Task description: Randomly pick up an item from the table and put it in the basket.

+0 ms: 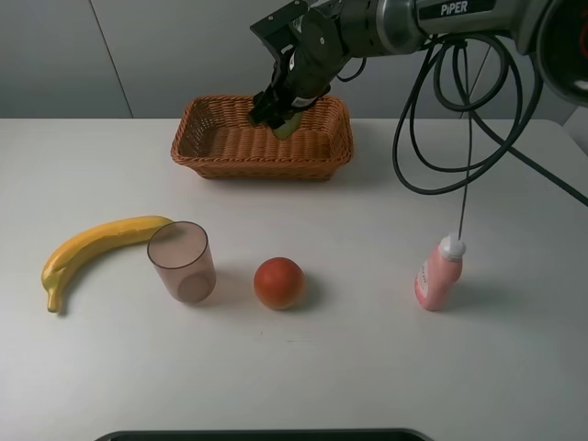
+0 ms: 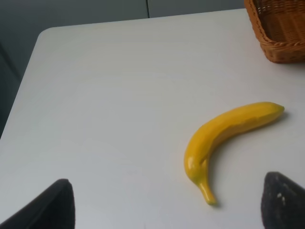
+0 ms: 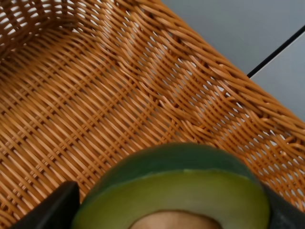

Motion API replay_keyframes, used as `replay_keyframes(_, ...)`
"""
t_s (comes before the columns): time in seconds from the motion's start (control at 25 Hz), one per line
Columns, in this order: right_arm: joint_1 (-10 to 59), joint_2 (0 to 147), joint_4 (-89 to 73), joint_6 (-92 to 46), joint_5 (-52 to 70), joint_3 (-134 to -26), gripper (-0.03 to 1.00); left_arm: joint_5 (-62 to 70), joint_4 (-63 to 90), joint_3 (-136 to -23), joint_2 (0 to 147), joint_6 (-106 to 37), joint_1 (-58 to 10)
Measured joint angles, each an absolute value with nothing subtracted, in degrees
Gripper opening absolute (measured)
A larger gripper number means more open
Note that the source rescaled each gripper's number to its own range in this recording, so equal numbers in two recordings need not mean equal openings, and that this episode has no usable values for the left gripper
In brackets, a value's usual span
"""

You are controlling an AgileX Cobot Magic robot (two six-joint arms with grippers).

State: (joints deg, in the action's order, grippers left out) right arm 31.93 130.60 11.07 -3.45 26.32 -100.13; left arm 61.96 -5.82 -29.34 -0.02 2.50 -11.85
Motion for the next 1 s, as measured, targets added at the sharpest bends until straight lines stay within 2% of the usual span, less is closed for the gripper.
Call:
replay_keyframes(0.4, 31.9, 130.6, 11.1, -3.4, 27.2, -100.2, 0.0, 62.0, -5.8, -29.3, 0.0, 2.5, -11.9)
replay_keyframes(0.44, 31.9, 130.6, 11.0, -3.4, 27.2, -100.2, 0.07, 62.0, -5.8, -29.3, 0.0, 2.5, -11.9)
replay_keyframes(0.48, 31.9, 130.6, 11.0, -3.4, 27.2, -100.2, 0.43, 62.0, -5.8, -29.3, 0.0, 2.5, -11.9)
replay_keyframes(0.52, 31.9, 130.6, 11.0, -3.4, 27.2, -100.2, 0.72, 62.0, -5.8, -29.3, 0.0, 2.5, -11.9)
replay_keyframes(0.56, 31.9, 130.6, 10.8, -3.4, 27.2, -100.2, 0.88, 62.0, -5.8, -29.3, 0.0, 2.5, -11.9)
replay_keyframes(0.6, 31.9, 130.6, 10.8, -3.4, 27.2, -100.2, 0.94, 62.0, -5.8, -29.3, 0.0, 2.5, -11.9)
replay_keyframes(0.68, 31.9, 130.6, 10.7, -3.4, 27.5, -100.2, 0.99, 62.0, -5.8, -29.3, 0.0, 2.5, -11.9)
replay_keyframes(0.84, 31.9, 129.3, 10.4, -3.8, 29.5, -100.2, 0.99, 62.0, -5.8, -29.3, 0.0, 2.5, -11.9)
replay_keyframes(1.0, 31.9, 123.4, 11.0, -7.3, 37.7, -100.2, 0.99, 62.0, -5.8, -29.3, 0.0, 2.5, -11.9)
